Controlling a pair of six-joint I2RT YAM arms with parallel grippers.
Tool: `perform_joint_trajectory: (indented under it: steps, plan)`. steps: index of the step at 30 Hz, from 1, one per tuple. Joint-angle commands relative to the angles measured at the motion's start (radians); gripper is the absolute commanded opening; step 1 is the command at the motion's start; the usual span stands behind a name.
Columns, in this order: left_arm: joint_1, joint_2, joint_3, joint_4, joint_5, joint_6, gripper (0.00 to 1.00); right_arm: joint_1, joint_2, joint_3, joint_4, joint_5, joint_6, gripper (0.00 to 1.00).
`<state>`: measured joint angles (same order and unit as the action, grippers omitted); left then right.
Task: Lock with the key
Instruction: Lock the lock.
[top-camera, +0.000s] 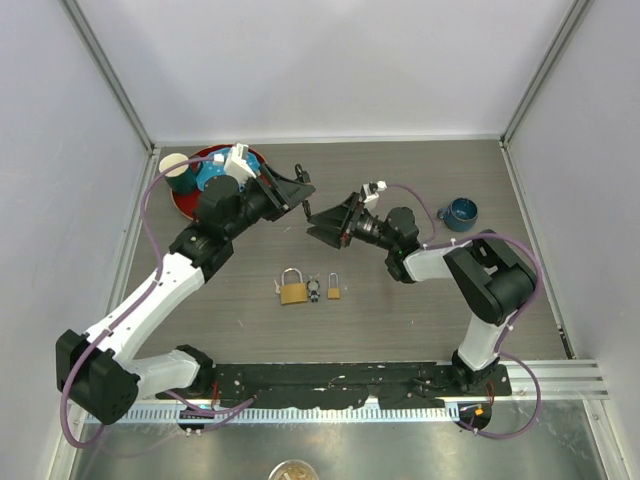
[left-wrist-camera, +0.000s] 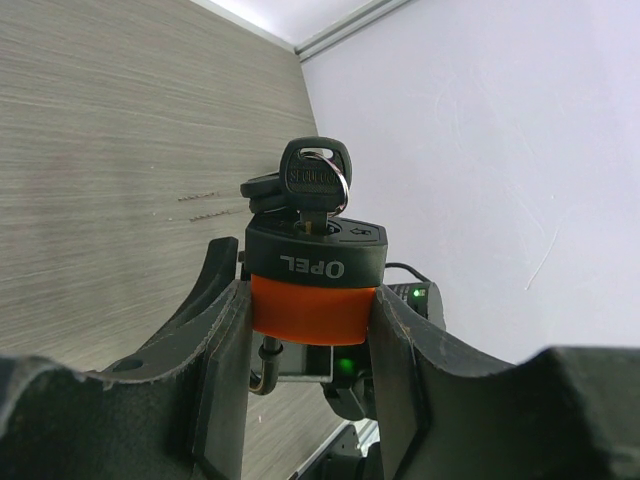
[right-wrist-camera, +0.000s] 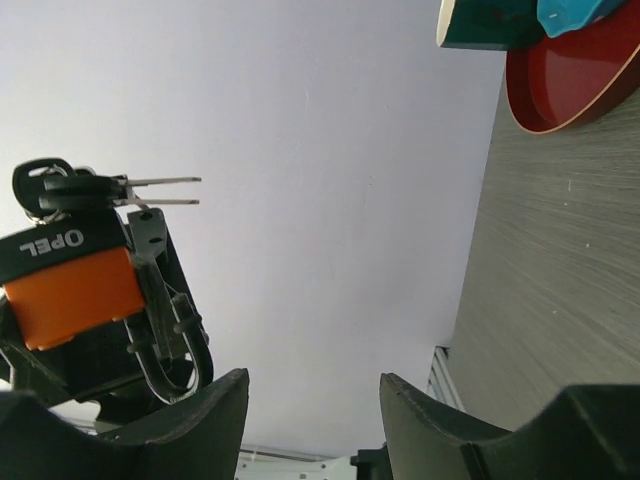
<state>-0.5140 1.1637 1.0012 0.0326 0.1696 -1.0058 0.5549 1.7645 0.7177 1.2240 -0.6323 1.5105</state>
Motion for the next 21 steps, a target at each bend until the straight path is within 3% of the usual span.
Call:
perform_joint_trajectory:
  steps: [1,21]
  plan:
    - [0.005,-0.03,0.011,0.087,0.025,0.012,0.0,0.004,0.0,0.058,0.445,-0.021,0.091,0.6]
    - [0.008,-0.036,0.019,0.096,0.01,0.022,0.0,-0.044,-0.123,-0.056,0.445,-0.017,0.02,0.6]
